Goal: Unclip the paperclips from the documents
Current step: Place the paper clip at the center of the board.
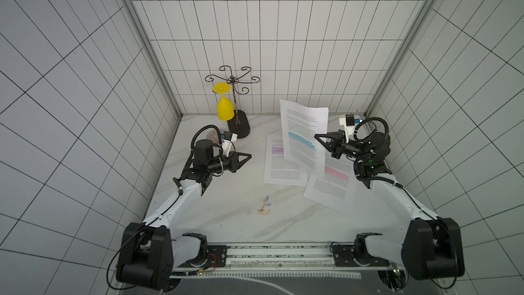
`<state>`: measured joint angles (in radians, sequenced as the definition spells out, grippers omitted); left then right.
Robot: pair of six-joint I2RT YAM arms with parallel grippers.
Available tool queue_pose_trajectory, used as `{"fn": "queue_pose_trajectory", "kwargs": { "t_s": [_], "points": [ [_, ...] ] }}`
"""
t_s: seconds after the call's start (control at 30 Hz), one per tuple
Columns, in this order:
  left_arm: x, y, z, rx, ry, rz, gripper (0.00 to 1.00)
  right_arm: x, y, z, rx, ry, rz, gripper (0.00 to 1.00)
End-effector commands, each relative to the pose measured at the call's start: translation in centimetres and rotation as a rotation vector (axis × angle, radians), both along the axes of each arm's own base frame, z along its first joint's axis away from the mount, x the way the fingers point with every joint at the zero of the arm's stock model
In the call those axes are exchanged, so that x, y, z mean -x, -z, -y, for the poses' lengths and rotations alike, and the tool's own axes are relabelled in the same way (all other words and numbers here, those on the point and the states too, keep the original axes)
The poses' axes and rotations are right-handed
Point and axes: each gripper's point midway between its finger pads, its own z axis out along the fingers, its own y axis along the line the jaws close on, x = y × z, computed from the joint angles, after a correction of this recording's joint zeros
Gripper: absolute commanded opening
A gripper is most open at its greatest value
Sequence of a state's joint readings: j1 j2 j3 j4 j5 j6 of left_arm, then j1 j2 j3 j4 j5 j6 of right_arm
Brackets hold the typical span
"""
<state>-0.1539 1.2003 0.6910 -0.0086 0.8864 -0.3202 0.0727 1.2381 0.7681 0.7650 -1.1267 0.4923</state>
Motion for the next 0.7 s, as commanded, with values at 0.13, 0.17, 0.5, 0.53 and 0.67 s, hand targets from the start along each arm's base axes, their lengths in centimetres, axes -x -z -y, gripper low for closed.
{"fn": "queue_pose_trajectory", "kwargs": {
  "t_s": [0.13,0.17,0.5,0.53,0.67],
  "points": [
    [3.7,9.5,-0.8,-0.108,-0.066,-0.344,0.0,0.4,2.7,0.2,0.014,0.02,-0.044,0.0],
    [4.8,10.9,-0.5,-0.122,-0.058,-0.395,0.0,0.4,2.9,0.2,0.016,0.021,-0.048,0.0],
    [11.1,17.4,3.6,-0.264,0.059,-0.577,0.0,0.5,4.2,0.2,0.017,0.026,-0.087,0.0],
    [11.1,17.5,3.6,-0.27,0.055,-0.578,0.0,0.6,4.4,0.1,0.017,0.025,-0.091,0.0],
    [10.8,17.8,3.4,-0.289,0.035,-0.571,0.01,0.8,4.8,0.1,0.019,0.022,-0.101,0.0]
  ]
}}
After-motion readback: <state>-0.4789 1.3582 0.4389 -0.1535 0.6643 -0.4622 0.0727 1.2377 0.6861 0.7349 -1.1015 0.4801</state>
